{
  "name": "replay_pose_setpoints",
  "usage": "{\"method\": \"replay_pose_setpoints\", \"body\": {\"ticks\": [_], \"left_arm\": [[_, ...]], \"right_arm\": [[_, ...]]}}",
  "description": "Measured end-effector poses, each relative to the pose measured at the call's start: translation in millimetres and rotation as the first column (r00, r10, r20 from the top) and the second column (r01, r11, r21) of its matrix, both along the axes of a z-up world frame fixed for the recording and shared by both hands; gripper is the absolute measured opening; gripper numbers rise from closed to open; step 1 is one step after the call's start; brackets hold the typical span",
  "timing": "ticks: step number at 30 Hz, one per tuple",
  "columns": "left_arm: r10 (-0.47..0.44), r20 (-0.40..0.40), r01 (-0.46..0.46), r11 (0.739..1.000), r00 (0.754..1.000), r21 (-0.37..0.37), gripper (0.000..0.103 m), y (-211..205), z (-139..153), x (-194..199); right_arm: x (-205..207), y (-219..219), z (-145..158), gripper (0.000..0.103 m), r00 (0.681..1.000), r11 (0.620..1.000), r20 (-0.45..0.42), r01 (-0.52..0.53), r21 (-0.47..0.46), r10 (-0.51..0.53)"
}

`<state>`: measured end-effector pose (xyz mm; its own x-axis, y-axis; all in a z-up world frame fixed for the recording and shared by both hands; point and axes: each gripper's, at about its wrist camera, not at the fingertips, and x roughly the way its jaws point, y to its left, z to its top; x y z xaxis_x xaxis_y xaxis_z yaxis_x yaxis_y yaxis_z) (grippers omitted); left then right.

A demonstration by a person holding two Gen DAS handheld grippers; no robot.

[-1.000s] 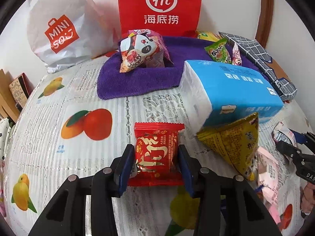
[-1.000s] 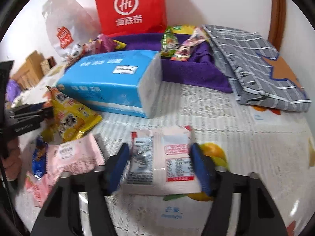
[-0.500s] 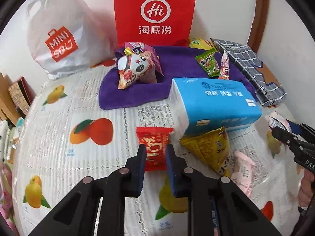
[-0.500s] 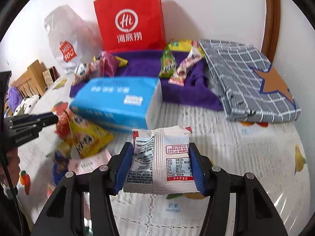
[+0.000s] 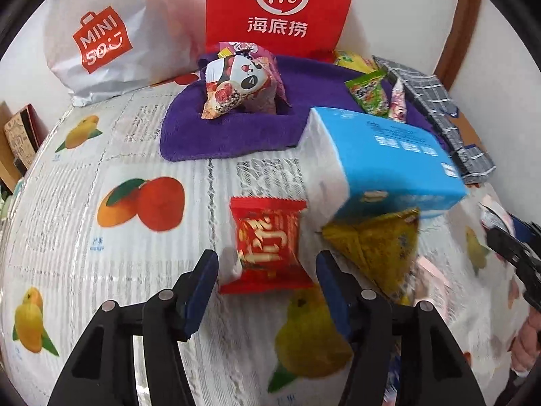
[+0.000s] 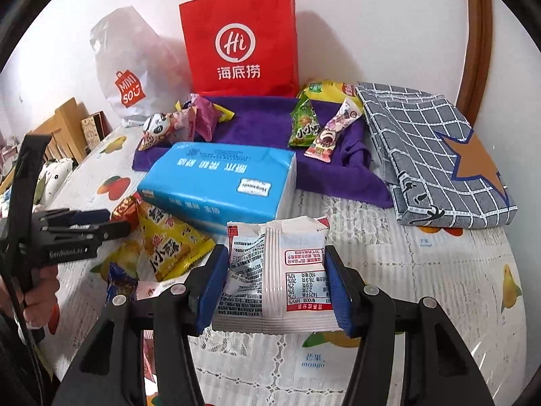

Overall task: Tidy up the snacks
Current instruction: 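Lift the red candy and white packet with both tools toward the towel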

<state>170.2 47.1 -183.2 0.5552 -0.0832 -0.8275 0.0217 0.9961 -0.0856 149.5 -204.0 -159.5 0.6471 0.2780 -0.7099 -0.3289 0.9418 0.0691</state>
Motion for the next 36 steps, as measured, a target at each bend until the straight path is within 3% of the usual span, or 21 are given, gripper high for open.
{"method": "replay_pose_setpoints", "body": {"ticks": [5, 7, 15, 24, 36], "left_arm": [[0.032, 0.016, -0.032, 0.998, 0.999, 0.057, 0.058, -3.6, -7.7, 10.2], [0.023, 0.032, -0.026, 0.997, 0.999, 0.077, 0.039, -6.1, -7.5, 11.1], [-0.005, 0.038, 0.003, 0.999, 0.999, 0.05, 0.038, -4.0, 5.5, -0.5], [-0.02, 0.088, 0.02, 1.0, 0.996, 0.006, 0.038, -8.8, 52.1, -16.9], [-0.043, 0.155, 0.044, 0.999, 0.987, 0.0, 0.038, -22.7, 120.4, 11.2]], "right_arm": [[-4.6, -8.0, -6.7, 0.056, 1.0, 1.0, -0.01, 0.015, -0.007, -0.015], [-5.5, -12.2, -9.8, 0.056, 1.0, 1.0, -0.019, 0.024, -0.011, -0.024], [-6.0, -19.4, -9.2, 0.056, 0.999, 0.999, -0.022, 0.043, -0.016, -0.044], [0.0, -5.7, 24.3, 0.056, 0.999, 1.0, 0.032, 0.024, 0.001, -0.024], [42.4, 13.0, 75.5, 0.056, 0.997, 1.0, 0.08, 0.022, 0.022, -0.023]]}}
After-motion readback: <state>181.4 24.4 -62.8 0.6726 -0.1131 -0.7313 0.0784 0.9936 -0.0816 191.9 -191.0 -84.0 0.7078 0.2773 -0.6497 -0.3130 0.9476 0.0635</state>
